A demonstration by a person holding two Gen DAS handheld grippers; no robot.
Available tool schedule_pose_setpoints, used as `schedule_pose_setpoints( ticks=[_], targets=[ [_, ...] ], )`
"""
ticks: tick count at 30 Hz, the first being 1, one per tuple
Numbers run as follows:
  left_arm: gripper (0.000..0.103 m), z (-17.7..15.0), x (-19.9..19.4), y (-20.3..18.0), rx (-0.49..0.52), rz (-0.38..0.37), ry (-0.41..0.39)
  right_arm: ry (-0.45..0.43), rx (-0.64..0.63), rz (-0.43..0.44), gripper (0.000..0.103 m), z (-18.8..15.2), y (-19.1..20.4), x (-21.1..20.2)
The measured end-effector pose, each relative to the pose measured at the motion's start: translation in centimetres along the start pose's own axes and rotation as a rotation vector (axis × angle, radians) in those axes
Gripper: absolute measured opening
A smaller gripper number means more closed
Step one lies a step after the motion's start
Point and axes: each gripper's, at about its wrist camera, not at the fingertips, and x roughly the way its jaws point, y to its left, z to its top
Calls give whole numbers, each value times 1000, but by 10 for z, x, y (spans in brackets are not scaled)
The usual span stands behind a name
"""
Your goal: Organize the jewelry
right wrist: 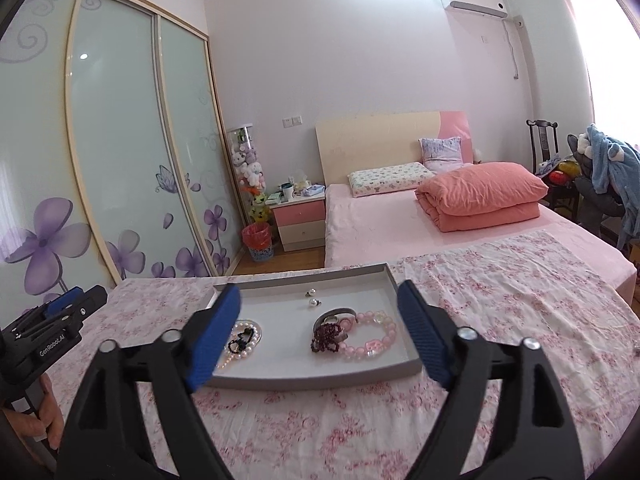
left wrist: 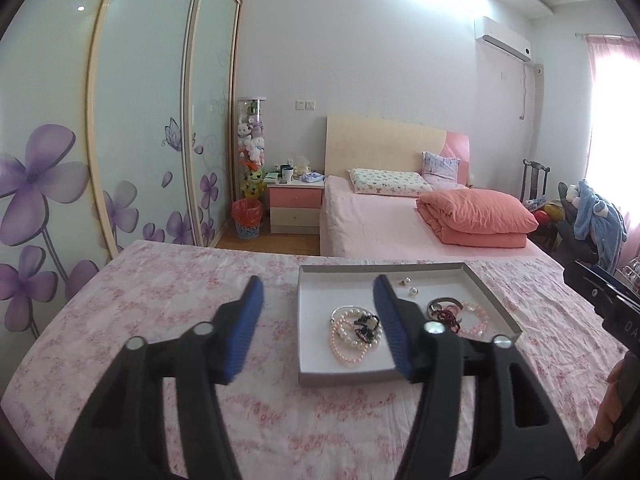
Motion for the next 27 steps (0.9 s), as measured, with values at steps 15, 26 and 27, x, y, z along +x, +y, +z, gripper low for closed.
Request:
schedule_pose_setpoints(
  ticks=[15, 26, 27],
  targets=[
    [99, -47, -60, -7, 40, -15, -40, -38, -75, -5, 101, -36, 16, -56],
    [99, -63, -80, -13, 59, -22, -72, -43, -101, -12, 101, -56, 22, -69],
    [99, -64, -80, -13, 61, -25, -70, -39, -99, -11, 101, -58, 21, -69]
  ],
)
